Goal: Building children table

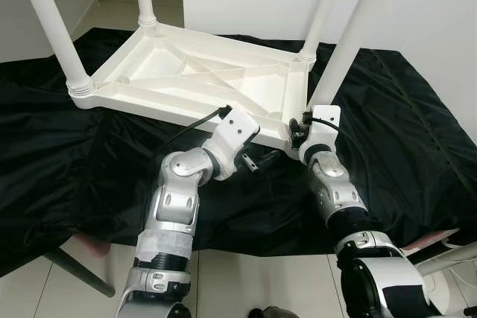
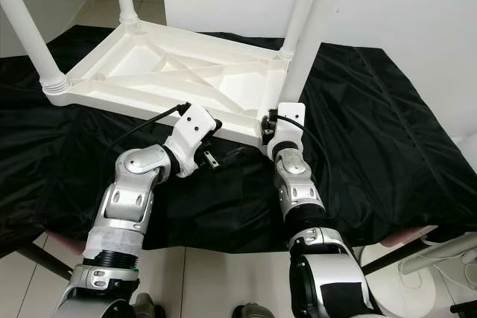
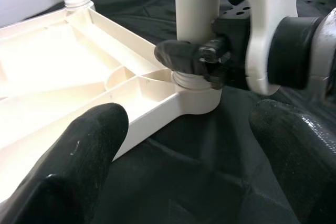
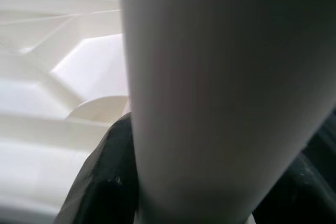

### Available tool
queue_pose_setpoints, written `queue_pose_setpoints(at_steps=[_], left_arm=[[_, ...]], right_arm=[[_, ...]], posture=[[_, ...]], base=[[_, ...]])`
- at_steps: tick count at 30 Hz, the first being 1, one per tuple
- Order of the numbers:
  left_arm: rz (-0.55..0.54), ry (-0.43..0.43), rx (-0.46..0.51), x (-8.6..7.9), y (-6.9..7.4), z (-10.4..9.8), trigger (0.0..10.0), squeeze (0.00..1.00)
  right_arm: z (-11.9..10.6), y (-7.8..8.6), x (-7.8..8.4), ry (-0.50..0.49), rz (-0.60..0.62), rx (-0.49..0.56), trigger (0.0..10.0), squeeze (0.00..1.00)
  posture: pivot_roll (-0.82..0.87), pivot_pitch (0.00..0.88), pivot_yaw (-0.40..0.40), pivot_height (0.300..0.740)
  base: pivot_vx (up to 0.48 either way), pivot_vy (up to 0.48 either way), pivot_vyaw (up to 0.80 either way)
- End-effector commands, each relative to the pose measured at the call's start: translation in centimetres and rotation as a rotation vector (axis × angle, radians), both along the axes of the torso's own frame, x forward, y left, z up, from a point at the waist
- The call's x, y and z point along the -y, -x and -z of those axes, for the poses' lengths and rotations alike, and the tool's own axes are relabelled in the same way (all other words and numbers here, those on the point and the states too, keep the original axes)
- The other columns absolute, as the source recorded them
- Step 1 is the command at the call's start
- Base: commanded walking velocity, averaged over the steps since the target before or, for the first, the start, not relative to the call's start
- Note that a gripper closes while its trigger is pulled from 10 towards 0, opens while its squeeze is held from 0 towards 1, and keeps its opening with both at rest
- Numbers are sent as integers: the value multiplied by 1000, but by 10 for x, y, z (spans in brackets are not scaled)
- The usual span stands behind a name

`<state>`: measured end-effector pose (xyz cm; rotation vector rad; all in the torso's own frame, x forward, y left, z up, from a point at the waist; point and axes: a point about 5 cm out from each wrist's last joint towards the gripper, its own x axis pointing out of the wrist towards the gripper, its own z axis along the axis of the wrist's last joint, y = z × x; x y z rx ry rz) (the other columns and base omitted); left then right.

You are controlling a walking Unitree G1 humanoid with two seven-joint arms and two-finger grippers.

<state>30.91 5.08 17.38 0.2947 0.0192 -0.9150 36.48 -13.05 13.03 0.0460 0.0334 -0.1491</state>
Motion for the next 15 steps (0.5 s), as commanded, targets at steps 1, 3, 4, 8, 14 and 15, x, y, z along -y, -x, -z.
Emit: queue_pose_setpoints(at_steps=[1, 3, 4, 8, 14, 15], left_arm=[[-341, 60, 73, -4, -11, -3, 10000, 0], [-338, 60, 72, -4, -11, -3, 10000, 0], [-335, 60, 71, -3, -10, -3, 10000, 0], [-340, 58, 70, -4, -11, -2, 10000, 0], [-349, 60, 70, -6, -11, -3, 10000, 0], [-349, 60, 70, -6, -11, -2, 10000, 0]], right_arm=[[5, 3, -3, -3, 33, -34, 10000, 0], [2, 4, -11, -12, 5, -23, 10000, 0], [0, 5, -16, 2, -22, -14, 10000, 0], [1, 8, -18, 14, -38, -25, 10000, 0], [1, 11, -22, 13, -67, -19, 10000, 0], [0, 13, -21, -15, -86, 0, 10000, 902]], posture=[[-4, 0, -49, 740], [-9, 0, -45, 740], [-9, 0, -47, 740], [-9, 0, -47, 740], [-5, 0, -52, 740], [-3, 0, -53, 740]], base=[[0, 0, 0], [0, 0, 0], [0, 0, 0], [0, 0, 0], [0, 0, 0], [0, 0, 0]])
